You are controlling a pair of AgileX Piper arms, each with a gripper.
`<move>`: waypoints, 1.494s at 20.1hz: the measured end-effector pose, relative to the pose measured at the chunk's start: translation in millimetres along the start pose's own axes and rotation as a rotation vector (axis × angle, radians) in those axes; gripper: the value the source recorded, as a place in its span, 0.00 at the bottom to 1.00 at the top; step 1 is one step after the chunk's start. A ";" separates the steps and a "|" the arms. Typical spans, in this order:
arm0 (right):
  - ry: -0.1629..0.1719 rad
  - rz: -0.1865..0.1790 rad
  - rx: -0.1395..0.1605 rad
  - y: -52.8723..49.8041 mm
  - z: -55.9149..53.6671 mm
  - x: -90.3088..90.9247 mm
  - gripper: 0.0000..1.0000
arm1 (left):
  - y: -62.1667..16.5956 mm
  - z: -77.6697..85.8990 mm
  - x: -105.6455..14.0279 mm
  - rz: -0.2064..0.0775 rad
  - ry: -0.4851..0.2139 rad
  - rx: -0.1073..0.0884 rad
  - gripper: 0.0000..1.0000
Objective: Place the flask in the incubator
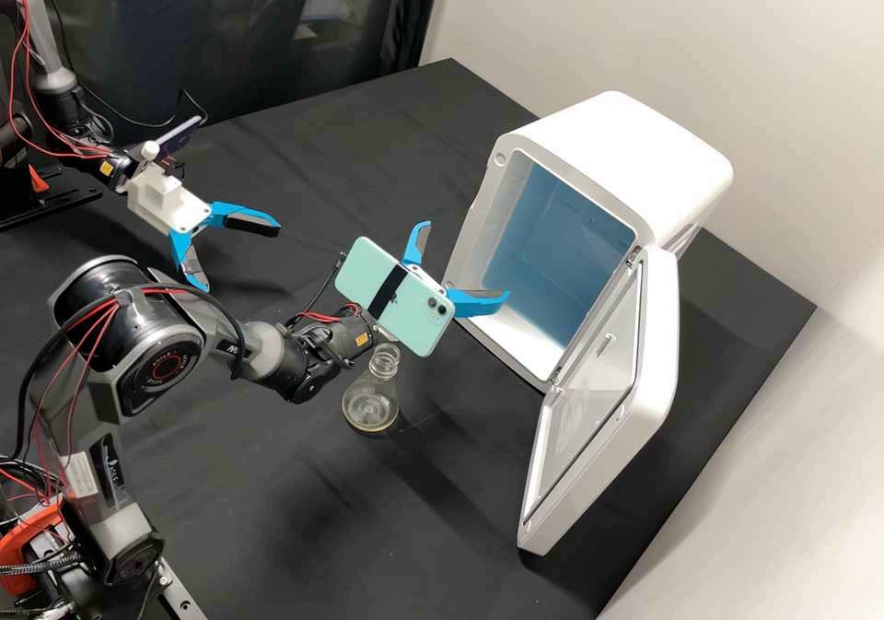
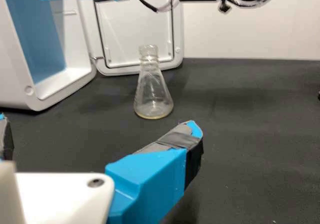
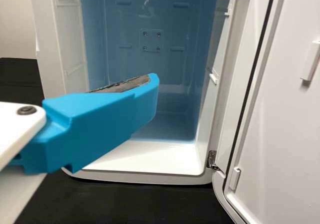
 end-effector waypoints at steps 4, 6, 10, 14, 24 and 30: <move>0.000 0.000 0.000 0.0 0.0 0.0 1.00 | 6.4 -3.6 -3.2 0.029 0.012 0.005 1.00; 0.002 0.002 0.000 0.1 -0.2 0.0 1.00 | 9.5 -3.2 -5.2 0.043 0.005 0.008 1.00; 0.002 0.002 0.002 0.1 -0.2 0.0 1.00 | 11.2 -0.8 -10.0 0.055 -0.004 0.014 1.00; 0.010 0.020 -0.007 2.3 9.2 -9.2 1.00 | 11.3 0.3 -10.1 0.054 -0.015 0.017 1.00; -0.043 -0.036 -0.003 -3.1 54.2 -57.4 1.00 | 9.2 6.4 -11.8 0.046 -0.041 0.019 1.00; -0.075 -0.111 -0.014 -12.3 62.7 -79.2 1.00 | 8.8 8.2 -11.5 0.044 -0.050 0.020 1.00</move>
